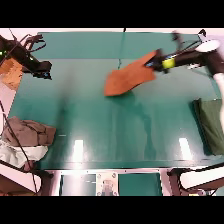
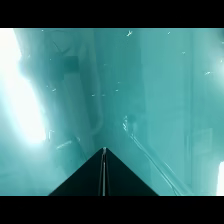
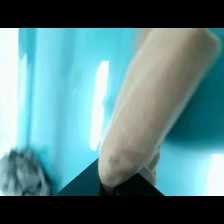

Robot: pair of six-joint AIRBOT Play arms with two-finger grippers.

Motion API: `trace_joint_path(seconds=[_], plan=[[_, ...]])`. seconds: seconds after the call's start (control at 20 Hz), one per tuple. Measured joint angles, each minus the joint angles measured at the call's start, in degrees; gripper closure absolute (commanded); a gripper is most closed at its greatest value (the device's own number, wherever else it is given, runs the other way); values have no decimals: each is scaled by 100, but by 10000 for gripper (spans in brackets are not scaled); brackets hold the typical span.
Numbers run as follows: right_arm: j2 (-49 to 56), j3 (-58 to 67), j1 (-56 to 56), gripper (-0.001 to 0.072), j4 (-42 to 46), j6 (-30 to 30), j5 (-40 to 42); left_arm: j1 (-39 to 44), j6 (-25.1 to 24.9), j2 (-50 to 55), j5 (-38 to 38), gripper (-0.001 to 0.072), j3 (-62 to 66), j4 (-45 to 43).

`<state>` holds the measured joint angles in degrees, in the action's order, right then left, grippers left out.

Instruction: Fold the shirts.

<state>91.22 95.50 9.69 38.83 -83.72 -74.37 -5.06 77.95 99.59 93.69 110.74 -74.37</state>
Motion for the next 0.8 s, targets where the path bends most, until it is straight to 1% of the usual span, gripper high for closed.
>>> trace_joint_path(seconds=[0.2, 0.45, 0.6, 0.8], plan=[[-564, 264, 1488, 697, 197, -192, -238, 0, 0, 0, 0, 685, 0, 0], [-743, 380, 3314, 697, 365, -262, -308, 0, 0, 0, 0, 685, 0, 0], [-769, 402, 4166, 697, 527, -273, -433, 0, 0, 0, 0, 685, 0, 2], [-787, 496, 4800, 697, 824, -302, -929, 0, 0, 0, 0, 685, 0, 24]])
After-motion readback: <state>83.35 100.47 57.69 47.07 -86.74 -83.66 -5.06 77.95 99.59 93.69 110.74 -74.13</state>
